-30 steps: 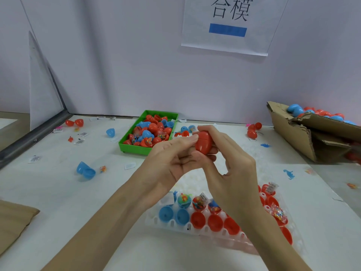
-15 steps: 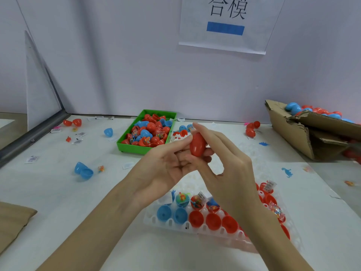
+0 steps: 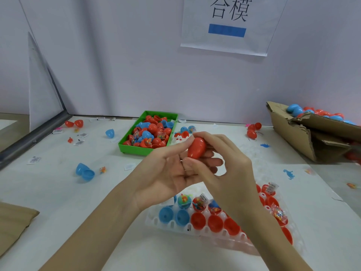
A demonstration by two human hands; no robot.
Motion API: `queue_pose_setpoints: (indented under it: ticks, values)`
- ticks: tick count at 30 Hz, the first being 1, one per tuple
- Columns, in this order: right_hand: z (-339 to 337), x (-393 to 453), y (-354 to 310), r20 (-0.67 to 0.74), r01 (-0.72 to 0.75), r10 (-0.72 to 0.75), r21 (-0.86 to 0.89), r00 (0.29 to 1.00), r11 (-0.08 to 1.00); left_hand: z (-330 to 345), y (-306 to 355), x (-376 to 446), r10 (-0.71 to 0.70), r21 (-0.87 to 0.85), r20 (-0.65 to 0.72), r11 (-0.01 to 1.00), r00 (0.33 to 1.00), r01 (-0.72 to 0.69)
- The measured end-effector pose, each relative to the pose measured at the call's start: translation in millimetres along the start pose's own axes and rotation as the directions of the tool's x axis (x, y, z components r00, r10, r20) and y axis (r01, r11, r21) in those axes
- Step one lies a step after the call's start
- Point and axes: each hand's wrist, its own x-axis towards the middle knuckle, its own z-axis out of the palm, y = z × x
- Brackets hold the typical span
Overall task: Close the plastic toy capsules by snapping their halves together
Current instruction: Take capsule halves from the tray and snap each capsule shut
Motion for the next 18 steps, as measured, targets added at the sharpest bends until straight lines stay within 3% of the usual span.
queue_pose_setpoints:
  ticks: [4,8,10,12,14,18]
  values:
    - [0,0,3,0.009,0.037,-0.036,-0.155,0.999,0.987,2,-1,6,0.179,0.297,-0.171,0.947,0.969,-0.122]
    - [0,0,5,-0.005,0.011,-0.012,-0.179,1.000,0.984,4,-11,9,0.456,0.677,-0.186,0.701,0.871,-0.223]
    - [1,0,7,-0.021,-0.007,0.004,-0.152,1.000,0.988,5,-14,7,0.530,0.752,-0.127,0.603,0.839,-0.267]
    - [1,-1,7,-0.030,0.002,-0.007,-0.163,1.000,0.987,7,-13,6,0.502,0.707,-0.097,0.643,0.860,-0.295]
    - [2,-2,6,-0.025,0.029,-0.034,-0.165,0.999,0.986,7,-12,5,0.417,0.580,-0.086,0.759,0.905,-0.295]
    - [4,-2,0,-0.008,0.059,-0.059,-0.003,0.998,0.998,7,-10,6,0.286,0.295,-0.026,0.918,0.958,-0.266]
